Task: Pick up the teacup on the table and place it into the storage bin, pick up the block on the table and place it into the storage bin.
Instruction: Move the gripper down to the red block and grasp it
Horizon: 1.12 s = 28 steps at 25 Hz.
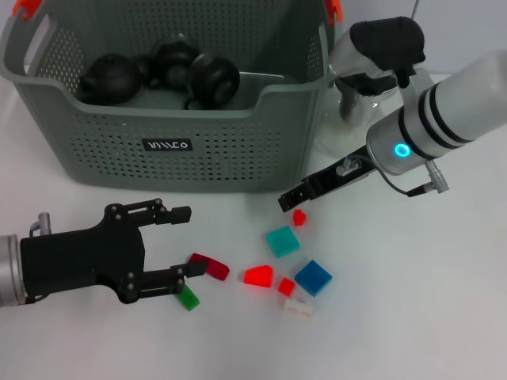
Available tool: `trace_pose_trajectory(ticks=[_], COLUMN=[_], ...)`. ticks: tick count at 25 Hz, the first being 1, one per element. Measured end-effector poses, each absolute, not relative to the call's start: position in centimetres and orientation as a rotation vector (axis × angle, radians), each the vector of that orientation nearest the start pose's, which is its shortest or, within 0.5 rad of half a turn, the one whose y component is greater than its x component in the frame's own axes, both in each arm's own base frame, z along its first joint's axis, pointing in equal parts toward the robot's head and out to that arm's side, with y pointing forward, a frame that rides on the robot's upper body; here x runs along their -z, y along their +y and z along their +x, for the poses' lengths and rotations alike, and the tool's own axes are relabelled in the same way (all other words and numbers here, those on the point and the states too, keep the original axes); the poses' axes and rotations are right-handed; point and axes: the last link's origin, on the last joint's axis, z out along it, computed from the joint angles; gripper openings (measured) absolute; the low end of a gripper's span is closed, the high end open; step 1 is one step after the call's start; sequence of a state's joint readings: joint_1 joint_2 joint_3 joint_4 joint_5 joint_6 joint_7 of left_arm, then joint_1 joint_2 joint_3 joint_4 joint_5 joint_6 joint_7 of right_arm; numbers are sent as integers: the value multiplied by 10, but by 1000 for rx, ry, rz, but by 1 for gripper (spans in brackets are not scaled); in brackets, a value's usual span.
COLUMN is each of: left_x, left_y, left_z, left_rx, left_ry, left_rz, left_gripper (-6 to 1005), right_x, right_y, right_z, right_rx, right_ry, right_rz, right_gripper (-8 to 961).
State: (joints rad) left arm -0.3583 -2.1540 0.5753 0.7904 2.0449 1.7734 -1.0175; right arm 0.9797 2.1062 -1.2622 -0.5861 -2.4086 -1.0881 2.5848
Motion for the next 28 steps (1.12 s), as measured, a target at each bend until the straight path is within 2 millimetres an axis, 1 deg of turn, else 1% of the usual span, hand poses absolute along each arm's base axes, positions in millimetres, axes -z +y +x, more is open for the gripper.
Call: trace_pose_trajectory(ticks=[17,25,28], left_x=[-5,-5,-5], left_y=[266,266,266], left_z=[-284,-284,-284], left_rx=[754,754,754], left_ry=[-224,-224,-224], left_rz=[-2711,-2711,-2711], left_gripper=[706,706,706], right_x=[96,101,102], right_y=[412,411,411], right_z=[162,160,161], right_rx=[250,244,244], right_ry=[1180,1147,1142], right_rz=[-2548,-2568,-2567], right_gripper=[661,585,587])
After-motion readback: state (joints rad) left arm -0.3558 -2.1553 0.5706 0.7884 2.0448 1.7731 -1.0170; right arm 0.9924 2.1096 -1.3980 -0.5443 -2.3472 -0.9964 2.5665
